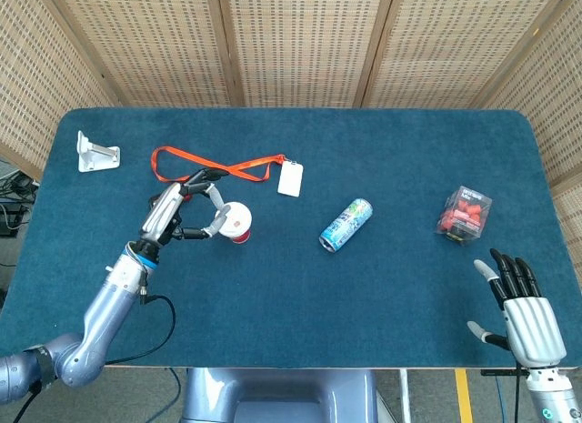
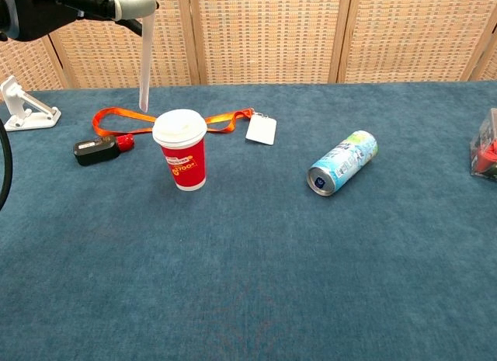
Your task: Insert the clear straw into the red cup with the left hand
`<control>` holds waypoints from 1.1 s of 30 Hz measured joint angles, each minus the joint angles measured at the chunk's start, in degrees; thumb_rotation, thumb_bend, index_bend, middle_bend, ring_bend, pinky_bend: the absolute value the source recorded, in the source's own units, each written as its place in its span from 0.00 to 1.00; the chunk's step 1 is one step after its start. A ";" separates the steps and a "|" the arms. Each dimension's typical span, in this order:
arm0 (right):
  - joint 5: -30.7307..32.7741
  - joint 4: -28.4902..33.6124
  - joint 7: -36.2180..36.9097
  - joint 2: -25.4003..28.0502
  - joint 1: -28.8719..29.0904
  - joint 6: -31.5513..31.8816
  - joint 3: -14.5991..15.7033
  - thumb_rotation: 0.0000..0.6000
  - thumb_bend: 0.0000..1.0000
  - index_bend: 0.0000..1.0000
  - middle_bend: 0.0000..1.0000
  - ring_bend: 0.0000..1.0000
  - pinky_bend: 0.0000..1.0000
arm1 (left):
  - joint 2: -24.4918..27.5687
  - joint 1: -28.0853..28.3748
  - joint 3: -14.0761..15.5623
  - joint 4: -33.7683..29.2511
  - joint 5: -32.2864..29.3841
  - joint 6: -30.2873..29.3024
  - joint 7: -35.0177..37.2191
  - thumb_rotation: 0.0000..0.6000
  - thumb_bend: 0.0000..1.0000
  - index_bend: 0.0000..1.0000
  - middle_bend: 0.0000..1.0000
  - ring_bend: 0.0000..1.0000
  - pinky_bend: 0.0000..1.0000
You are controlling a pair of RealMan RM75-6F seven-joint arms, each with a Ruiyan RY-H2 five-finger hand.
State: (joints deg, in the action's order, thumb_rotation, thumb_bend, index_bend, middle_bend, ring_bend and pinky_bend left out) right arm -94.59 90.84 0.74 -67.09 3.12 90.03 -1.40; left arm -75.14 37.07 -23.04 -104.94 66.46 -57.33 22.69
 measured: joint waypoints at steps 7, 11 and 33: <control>0.45 -0.41 -0.14 -0.36 0.31 -0.78 0.03 1.00 0.02 0.17 0.00 0.00 0.00 | -1.70 0.93 -0.79 4.88 0.10 1.38 5.32 1.00 0.36 0.61 0.23 0.22 0.34; 0.80 -0.60 0.03 -0.40 0.39 -0.96 -0.06 1.00 0.02 0.17 0.00 0.00 0.00 | -3.11 1.86 -0.75 7.02 -0.31 2.08 6.12 1.00 0.36 0.61 0.23 0.22 0.34; 2.30 -1.69 1.02 -0.67 0.95 -2.40 -0.27 1.00 0.02 0.17 0.00 0.00 0.00 | -8.77 5.84 -0.74 13.48 -2.15 3.74 5.95 1.00 0.36 0.62 0.23 0.22 0.34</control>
State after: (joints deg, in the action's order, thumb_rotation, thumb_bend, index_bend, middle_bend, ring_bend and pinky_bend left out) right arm -92.29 89.15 1.76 -67.76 4.06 87.63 -1.67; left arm -83.90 42.91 -23.78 -91.46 64.31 -53.60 28.64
